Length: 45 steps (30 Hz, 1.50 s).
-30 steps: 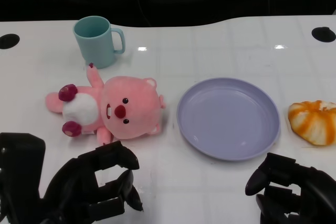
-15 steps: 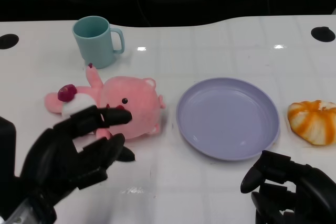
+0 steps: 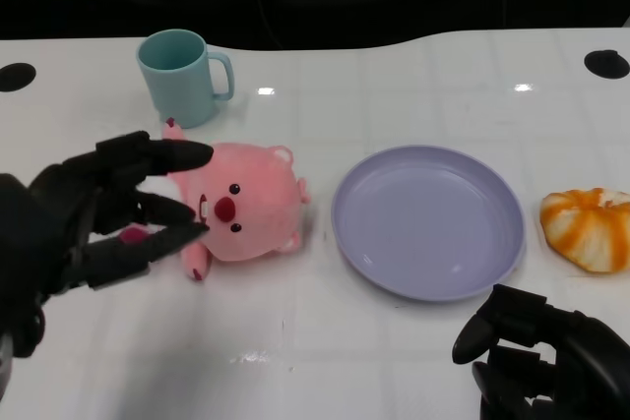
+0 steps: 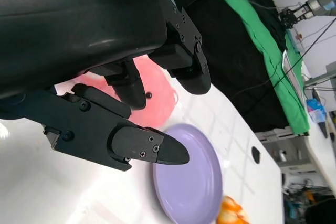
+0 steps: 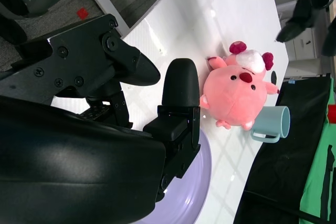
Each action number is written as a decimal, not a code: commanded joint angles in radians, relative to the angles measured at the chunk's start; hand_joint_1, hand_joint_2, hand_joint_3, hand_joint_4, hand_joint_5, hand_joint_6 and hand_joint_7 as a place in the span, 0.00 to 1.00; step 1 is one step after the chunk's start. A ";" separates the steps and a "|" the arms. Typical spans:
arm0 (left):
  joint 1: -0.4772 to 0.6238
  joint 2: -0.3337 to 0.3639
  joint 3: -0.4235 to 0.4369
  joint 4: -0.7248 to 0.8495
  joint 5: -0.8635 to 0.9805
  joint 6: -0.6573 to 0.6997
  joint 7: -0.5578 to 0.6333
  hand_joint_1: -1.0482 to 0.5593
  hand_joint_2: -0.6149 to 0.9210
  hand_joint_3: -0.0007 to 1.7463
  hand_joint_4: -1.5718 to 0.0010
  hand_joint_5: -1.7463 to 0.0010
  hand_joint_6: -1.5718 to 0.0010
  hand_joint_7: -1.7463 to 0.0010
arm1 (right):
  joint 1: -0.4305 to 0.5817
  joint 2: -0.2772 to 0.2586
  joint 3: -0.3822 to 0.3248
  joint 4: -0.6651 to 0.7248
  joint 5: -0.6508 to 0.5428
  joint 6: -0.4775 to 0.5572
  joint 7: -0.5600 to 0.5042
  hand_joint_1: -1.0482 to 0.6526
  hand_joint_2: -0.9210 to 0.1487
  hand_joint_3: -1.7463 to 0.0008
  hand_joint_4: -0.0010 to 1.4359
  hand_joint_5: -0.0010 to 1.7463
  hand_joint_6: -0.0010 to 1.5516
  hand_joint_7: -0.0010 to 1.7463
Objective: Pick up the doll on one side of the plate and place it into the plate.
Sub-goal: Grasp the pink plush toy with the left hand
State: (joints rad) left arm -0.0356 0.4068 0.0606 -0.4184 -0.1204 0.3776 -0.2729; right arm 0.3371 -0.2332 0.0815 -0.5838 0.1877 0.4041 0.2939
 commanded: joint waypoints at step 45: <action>-0.451 0.131 -0.466 0.562 0.921 -0.163 -0.156 0.28 0.95 0.00 0.99 0.89 0.89 1.00 | 0.040 -0.014 -0.013 -0.049 0.011 0.010 -0.005 0.53 0.24 0.44 0.45 1.00 0.30 0.85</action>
State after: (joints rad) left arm -0.4776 0.5388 -0.3984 0.1186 0.7916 0.2176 -0.4458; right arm 0.3707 -0.2362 0.0776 -0.6158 0.1919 0.4081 0.2887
